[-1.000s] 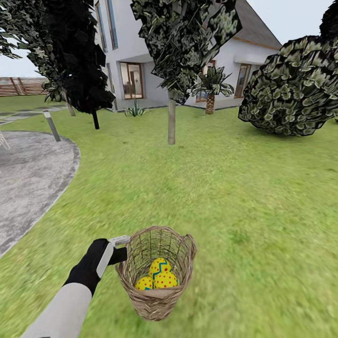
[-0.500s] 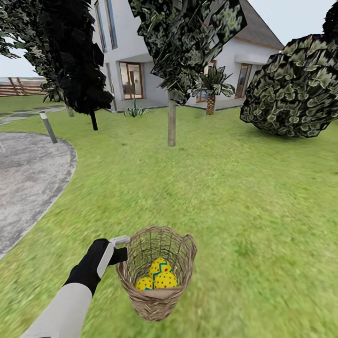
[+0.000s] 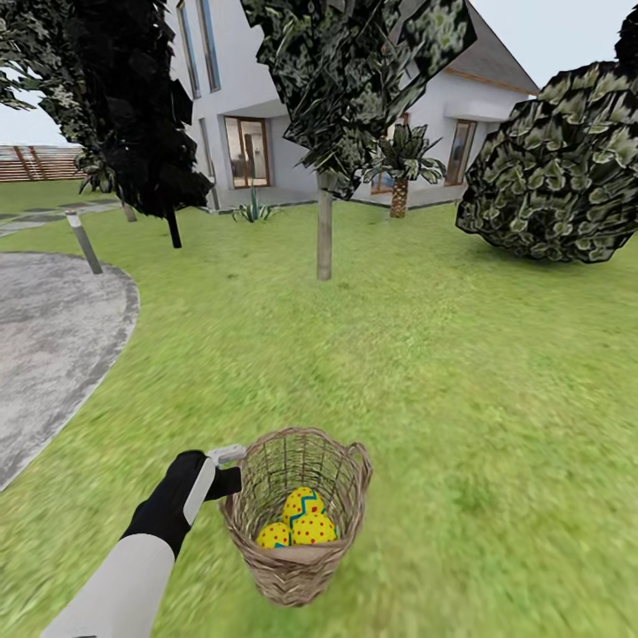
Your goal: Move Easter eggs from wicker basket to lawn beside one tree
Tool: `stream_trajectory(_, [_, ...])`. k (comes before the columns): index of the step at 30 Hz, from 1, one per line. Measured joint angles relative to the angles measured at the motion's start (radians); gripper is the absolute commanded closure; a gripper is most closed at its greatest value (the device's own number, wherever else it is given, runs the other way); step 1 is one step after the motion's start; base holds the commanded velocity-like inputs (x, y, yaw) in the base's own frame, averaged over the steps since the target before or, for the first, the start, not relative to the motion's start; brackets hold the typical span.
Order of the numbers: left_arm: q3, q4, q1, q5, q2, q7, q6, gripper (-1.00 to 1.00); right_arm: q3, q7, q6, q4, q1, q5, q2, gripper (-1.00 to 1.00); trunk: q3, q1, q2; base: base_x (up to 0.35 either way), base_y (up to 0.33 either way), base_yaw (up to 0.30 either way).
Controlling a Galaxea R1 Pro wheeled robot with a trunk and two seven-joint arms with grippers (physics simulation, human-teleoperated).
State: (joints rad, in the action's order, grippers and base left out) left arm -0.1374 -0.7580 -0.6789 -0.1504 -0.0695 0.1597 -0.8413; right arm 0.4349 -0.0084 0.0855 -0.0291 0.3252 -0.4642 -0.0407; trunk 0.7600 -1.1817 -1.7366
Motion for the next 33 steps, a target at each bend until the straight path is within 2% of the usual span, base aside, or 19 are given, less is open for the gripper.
stream_trajectory(33, [-0.001, 0.000, 0.000, 0.000, 0.002, 0.000, 0.000, 1.00, 0.000, 0.000, 0.000, -0.001, 0.000, 0.000, 0.000, -1.00, 0.000, 0.000, 0.000, 0.318, 0.000, 0.000])
